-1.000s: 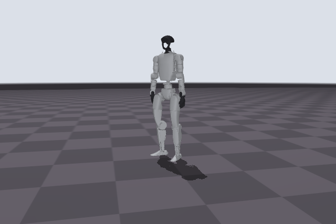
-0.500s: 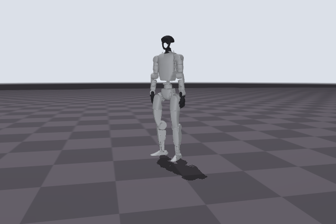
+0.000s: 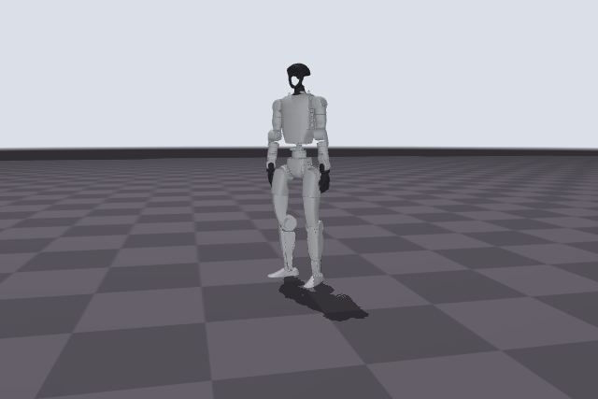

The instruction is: Upper body actions

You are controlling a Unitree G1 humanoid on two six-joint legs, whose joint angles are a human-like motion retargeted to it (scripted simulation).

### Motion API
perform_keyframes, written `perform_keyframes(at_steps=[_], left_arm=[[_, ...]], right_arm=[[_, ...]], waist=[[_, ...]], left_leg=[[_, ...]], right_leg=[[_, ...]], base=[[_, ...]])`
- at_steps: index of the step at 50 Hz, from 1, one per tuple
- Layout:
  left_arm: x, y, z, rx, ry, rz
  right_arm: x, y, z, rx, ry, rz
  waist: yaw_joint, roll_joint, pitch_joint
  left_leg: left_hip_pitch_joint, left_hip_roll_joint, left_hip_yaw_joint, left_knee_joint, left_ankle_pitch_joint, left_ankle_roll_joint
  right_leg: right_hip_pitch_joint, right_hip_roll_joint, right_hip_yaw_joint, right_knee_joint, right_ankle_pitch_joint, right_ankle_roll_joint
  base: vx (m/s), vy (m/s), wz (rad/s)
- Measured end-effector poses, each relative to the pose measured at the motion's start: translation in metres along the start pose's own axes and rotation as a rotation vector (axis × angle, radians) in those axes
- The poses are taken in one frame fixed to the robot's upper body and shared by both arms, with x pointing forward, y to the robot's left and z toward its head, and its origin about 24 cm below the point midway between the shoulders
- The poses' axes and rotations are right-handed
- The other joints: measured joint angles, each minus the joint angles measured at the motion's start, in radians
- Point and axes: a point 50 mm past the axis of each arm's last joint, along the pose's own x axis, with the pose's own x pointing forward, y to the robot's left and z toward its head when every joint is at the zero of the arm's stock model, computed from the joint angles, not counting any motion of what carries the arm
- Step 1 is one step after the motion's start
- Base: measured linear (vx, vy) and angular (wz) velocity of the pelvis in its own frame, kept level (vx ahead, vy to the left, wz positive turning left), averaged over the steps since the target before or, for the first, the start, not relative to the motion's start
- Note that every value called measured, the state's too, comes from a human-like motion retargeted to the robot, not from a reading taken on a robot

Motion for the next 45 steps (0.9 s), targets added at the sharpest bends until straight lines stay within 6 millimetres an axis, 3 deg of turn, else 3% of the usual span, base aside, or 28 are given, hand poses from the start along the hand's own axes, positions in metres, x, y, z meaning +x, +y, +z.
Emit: perform_keyframes(at_steps=[45], left_arm=[[0.0002,-0.0004,-0.0009,-0.004,0.0,0.0]], right_arm=[[0.0003,0.0014,-0.001,-0.006,0.003,0.0]], waist=[[0.006,-0.002,0.004]], left_leg=[[-0.002,0.0,0.002,-0.002,0.002,0.003]], right_leg=[[-0.001,0.003,0.003,-0.002,0.002,0.0]], base=[[0.0,0.0,0.0]])
